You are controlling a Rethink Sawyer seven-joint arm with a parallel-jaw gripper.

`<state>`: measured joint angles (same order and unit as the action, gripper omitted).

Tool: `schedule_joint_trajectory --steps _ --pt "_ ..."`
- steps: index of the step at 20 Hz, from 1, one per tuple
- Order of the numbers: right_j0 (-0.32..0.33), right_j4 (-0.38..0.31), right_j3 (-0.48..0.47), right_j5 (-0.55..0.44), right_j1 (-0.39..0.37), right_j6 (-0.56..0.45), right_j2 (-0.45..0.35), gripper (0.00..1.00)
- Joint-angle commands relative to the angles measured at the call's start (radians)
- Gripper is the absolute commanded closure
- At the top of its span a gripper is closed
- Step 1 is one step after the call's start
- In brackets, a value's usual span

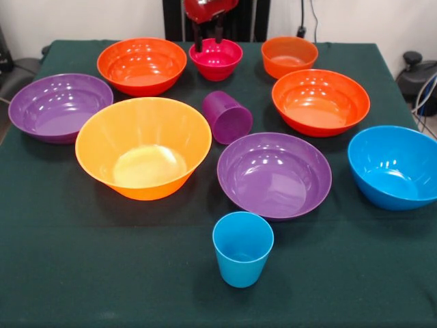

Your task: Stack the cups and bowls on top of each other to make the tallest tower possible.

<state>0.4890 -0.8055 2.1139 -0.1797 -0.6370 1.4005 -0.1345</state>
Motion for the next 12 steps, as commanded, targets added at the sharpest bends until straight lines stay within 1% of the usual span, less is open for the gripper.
schedule_joint_trajectory --steps 1,8,12 --pt "-0.013 -0.023 -0.127 0.045 0.1 0.097 -0.043 0.0" --pt "-0.007 -0.055 -0.171 0.107 0.171 0.101 -0.017 0.0" --pt "0.01 -0.073 -0.178 0.134 0.191 0.089 -0.008 0.0"
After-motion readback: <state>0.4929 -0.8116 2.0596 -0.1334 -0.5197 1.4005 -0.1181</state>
